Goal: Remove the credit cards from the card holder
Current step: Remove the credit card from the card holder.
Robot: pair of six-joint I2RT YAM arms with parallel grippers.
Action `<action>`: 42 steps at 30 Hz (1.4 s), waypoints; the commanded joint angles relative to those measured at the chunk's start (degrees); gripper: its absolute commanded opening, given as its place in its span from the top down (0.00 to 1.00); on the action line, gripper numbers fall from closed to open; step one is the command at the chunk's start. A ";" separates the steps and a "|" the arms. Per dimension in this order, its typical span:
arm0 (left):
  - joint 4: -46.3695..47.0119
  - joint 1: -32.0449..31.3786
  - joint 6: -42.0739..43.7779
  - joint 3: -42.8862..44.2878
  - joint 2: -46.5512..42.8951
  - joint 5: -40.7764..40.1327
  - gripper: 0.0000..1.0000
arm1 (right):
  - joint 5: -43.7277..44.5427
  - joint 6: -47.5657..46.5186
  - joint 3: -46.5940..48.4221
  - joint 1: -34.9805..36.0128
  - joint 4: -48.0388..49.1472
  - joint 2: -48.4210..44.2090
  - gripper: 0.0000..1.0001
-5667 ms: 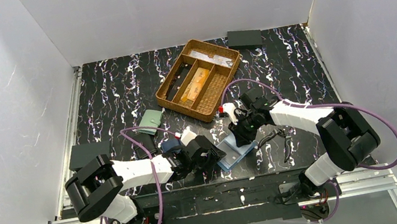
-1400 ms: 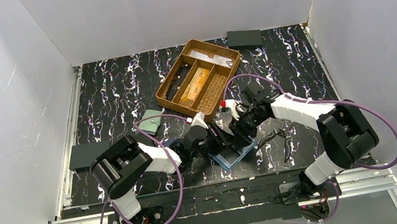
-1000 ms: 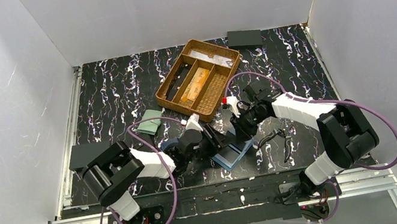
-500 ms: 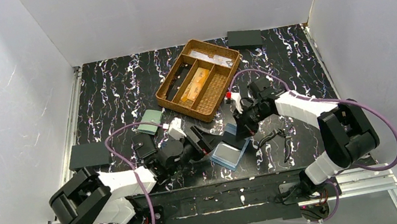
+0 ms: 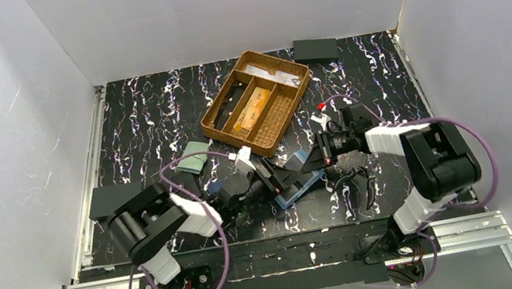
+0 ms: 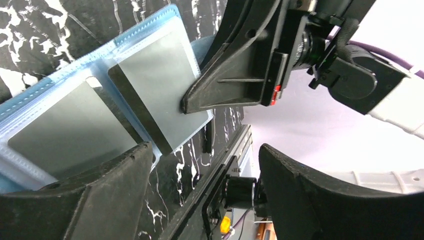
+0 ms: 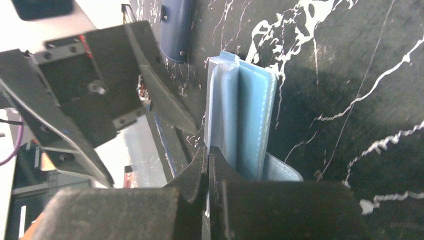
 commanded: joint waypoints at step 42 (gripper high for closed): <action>15.49 1.69 -6.61 0.11 12.40 -2.64 0.51 | -17.29 6.19 4.13 -0.92 4.77 7.87 0.99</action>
